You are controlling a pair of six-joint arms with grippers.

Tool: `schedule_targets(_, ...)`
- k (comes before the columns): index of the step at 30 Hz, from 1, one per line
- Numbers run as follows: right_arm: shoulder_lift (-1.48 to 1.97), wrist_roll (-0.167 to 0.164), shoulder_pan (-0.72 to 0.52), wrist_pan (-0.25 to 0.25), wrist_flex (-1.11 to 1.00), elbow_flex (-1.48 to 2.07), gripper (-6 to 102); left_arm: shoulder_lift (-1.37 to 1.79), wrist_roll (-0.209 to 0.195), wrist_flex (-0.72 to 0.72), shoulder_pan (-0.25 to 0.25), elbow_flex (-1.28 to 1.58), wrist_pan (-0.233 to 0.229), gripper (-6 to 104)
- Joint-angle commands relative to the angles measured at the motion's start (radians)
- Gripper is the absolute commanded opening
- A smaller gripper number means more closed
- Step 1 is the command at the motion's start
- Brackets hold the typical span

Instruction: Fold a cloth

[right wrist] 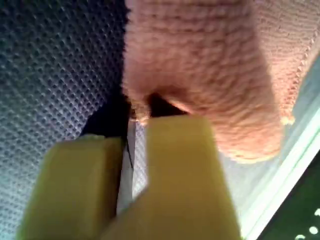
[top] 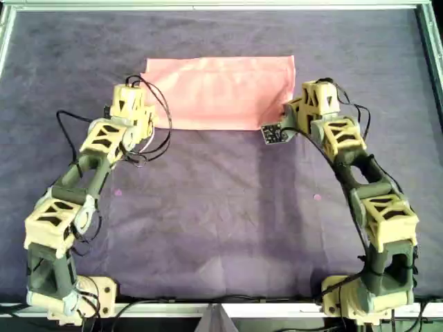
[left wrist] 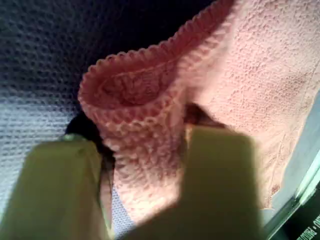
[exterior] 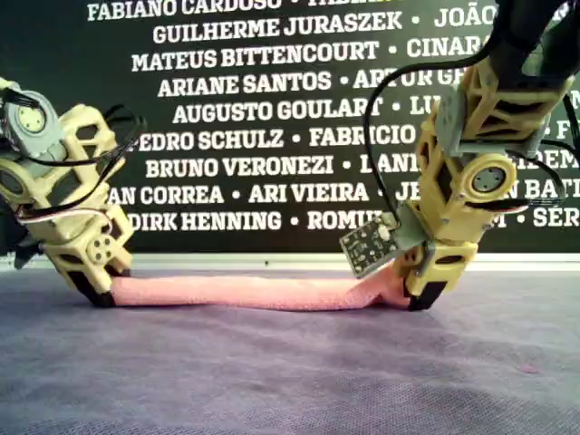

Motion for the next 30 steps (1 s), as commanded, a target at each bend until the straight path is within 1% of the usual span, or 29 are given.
schedule_targets(1, 0.020, 0.005, 0.003, -0.008, -0.060, -0.058, -4, 0.017, -0.002, -0.012, -0.008, -0.054, -0.002, 16)
schedule_targets(3, 0.002, 0.005, -0.005, -0.008, -0.063, -0.069, -1, 0.009, 0.003, -0.012, -0.008, -0.084, -0.002, 4)
schedule_targets(5, 0.000, 0.005, -0.011, -0.005, -0.063, -0.069, 0, 0.012, -0.005, -0.012, -0.008, -0.101, -0.002, -3)
schedule_targets(6, 0.003, 0.005, -0.012, 0.003, -0.060, -0.066, 0, 0.017, -0.009, -0.011, -0.008, -0.100, -0.002, -3)
schedule_targets(7, 0.014, 0.005, -0.012, 0.005, -0.058, -0.052, 0, 0.017, -0.005, -0.011, -0.008, -0.100, -0.002, -2)
schedule_targets(11, 0.028, -0.008, -0.014, -0.006, -0.048, -0.046, 0, 0.020, 0.005, -0.008, -0.008, -0.087, -0.002, -1)
schedule_targets(13, 0.031, -0.008, -0.020, -0.003, -0.048, -0.046, 0, 0.020, 0.006, -0.003, -0.008, -0.087, -0.002, -1)
schedule_targets(16, 0.044, 0.003, -0.044, -0.006, -0.046, -0.046, 0, 0.021, 0.006, 0.008, -0.008, -0.086, -0.002, -1)
schedule_targets(19, 0.075, 0.002, -0.064, -0.008, -0.034, -0.025, 0, 0.040, 0.006, 0.009, -0.008, -0.084, -0.002, -1)
schedule_targets(22, 0.155, -0.008, -0.066, -0.008, 0.023, 0.028, 0, 0.067, 0.006, 0.012, -0.008, -0.075, -0.002, -1)
schedule_targets(23, 0.181, -0.008, -0.066, -0.009, 0.038, 0.048, 0, 0.091, 0.006, 0.012, -0.008, -0.058, -0.002, -1)
schedule_targets(25, 0.225, -0.009, -0.064, -0.009, 0.051, 0.091, 0, 0.153, 0.006, 0.012, -0.018, -0.003, 0.014, -1)
schedule_targets(30, 0.295, -0.002, -0.061, -0.009, 0.054, 0.166, 0, 0.324, 0.006, 0.011, -0.023, 0.202, 0.015, -1)
